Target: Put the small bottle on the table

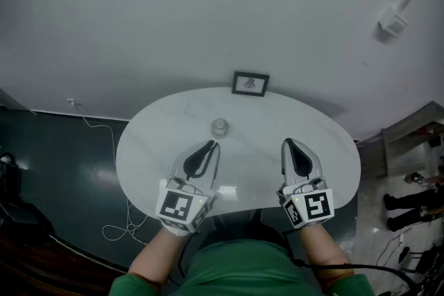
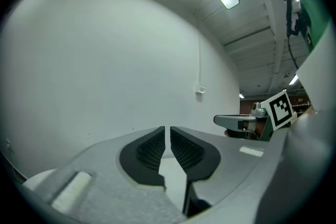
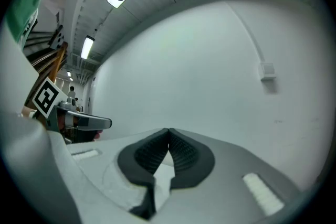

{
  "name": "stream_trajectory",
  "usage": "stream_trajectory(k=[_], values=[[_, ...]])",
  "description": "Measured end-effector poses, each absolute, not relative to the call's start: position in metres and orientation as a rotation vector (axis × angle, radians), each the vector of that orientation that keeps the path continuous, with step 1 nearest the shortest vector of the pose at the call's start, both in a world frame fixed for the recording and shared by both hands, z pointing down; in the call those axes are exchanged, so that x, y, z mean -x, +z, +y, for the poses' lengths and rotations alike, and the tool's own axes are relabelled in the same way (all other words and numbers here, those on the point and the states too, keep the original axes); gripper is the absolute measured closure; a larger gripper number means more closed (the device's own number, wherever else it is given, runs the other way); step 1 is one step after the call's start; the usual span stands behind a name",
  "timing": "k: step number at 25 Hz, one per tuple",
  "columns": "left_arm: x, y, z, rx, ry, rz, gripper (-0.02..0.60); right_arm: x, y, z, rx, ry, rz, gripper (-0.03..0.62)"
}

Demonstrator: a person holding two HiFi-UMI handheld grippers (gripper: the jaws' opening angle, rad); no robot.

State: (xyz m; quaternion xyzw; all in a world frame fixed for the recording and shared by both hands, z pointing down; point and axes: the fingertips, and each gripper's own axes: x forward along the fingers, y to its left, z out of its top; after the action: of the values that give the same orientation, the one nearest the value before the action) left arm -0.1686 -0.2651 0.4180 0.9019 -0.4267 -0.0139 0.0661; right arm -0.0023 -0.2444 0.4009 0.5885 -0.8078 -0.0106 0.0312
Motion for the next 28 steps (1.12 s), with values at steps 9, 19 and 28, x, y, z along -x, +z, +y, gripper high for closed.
stream_trajectory(k=[9,19,28], values=[[0.149,0.355,-0.260,-2.792,-0.124,-1.343,0.571,-0.004,0.354,-0.242,-1.788,-0.157,-2.573,0.599],[0.111,0.340,-0.258,-2.741,-0.147,-1.463,0.569,-0.048,0.337,-0.237,-1.739,-0.189,-2.656,0.599],[0.086,0.342,-0.254,-2.702,-0.098,-1.572,0.569,-0.086,0.338,-0.236,-1.702,-0.159,-2.711,0.599]])
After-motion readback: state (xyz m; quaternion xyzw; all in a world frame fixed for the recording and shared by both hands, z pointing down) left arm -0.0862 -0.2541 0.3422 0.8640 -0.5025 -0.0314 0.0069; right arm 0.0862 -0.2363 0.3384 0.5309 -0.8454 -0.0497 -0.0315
